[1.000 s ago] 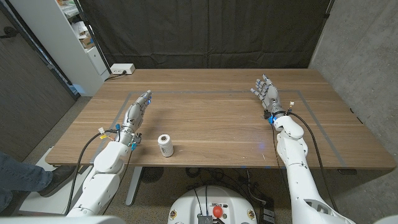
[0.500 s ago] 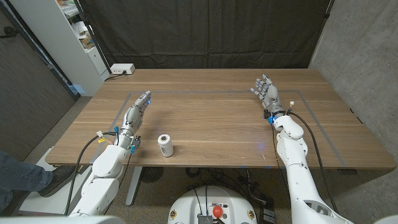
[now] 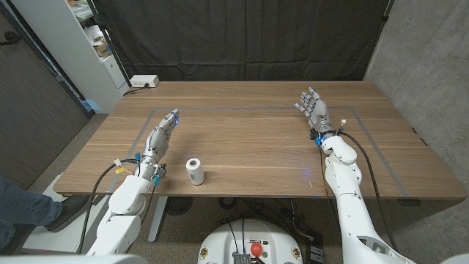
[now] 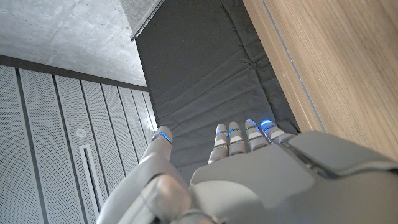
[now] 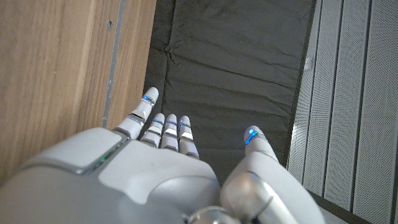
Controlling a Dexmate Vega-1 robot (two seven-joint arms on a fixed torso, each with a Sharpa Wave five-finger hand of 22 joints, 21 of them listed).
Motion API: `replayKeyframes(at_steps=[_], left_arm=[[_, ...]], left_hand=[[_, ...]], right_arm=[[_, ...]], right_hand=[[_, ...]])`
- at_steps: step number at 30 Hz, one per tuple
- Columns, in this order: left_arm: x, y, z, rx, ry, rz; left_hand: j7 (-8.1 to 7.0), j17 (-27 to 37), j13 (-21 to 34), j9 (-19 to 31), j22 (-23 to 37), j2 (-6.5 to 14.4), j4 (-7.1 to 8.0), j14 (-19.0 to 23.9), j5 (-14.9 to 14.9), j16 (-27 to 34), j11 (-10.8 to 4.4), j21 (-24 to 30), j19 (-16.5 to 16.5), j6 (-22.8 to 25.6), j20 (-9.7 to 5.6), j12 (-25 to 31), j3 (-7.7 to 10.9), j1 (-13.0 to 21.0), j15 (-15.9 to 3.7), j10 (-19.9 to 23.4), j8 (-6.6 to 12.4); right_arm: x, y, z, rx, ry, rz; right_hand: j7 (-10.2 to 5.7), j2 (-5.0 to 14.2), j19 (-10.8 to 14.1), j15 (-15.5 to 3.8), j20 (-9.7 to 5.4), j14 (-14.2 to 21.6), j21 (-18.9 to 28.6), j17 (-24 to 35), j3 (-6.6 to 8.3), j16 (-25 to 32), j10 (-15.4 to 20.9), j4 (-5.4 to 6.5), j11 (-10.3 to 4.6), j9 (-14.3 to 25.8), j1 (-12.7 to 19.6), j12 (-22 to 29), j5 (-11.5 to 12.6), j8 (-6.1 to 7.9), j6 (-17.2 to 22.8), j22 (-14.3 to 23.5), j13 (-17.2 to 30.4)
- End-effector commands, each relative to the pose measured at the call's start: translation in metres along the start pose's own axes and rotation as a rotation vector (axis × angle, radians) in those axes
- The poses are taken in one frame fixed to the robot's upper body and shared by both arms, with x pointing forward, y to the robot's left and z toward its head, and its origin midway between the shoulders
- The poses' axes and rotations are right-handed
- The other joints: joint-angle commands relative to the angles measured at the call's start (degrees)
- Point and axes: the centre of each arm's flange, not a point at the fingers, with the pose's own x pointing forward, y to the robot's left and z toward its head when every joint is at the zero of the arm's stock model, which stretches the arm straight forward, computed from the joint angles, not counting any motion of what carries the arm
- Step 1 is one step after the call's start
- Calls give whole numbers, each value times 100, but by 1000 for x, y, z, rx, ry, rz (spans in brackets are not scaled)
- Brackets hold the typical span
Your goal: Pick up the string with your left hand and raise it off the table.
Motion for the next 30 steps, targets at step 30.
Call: replayKeyframes(at_steps=[30], left_arm=[[-37, -4, 10, 19, -56, 4]], left_hand=[[38, 18, 34, 27, 22, 7, -65, 67, 4, -12, 27, -67, 22, 45, 57, -43, 6, 56, 42, 59, -10]], right_arm=[[8, 1, 0, -4, -8, 0]], right_hand=[[10, 54, 68, 44, 25, 31, -101, -7, -14, 31, 56, -39, -2, 8, 51, 46, -10, -15, 72, 36, 5]])
